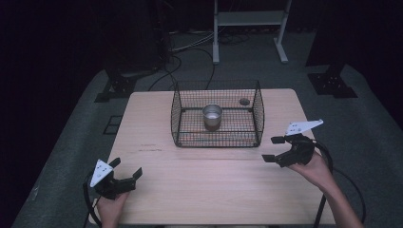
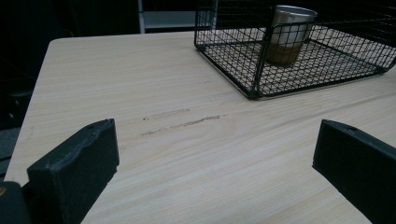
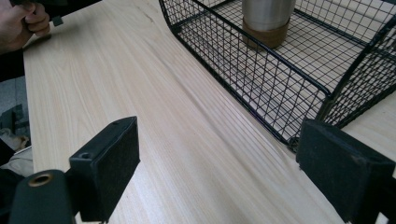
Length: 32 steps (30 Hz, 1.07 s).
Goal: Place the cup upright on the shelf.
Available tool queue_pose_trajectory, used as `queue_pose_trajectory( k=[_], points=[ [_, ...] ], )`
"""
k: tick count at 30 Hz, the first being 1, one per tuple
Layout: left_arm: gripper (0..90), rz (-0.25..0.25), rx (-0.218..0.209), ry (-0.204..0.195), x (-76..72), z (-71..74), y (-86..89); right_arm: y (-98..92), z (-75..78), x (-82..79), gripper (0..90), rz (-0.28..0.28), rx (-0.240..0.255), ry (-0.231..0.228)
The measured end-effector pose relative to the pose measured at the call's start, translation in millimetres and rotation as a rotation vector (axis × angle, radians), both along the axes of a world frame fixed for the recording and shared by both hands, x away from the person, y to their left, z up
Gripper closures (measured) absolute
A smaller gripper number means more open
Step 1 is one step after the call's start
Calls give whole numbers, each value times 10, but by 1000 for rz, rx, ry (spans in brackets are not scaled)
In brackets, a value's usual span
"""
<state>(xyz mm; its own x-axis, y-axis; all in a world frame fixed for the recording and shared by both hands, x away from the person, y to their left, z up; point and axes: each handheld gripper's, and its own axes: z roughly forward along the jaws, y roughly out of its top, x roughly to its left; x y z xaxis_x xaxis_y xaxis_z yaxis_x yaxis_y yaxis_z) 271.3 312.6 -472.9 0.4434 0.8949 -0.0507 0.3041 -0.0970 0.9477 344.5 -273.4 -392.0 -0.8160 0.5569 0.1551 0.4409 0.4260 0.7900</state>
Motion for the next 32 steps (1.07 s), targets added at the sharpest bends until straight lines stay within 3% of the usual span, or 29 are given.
queue_pose_trajectory(
  k=[23,32],
  points=[
    [0,-1,4,-1,-1,6,-6,-154,-243,-232,126,-36,-13,39],
    [0,4,2,-4,3,9,-5,-186,-349,-317,127,-58,3,28]
  ],
)
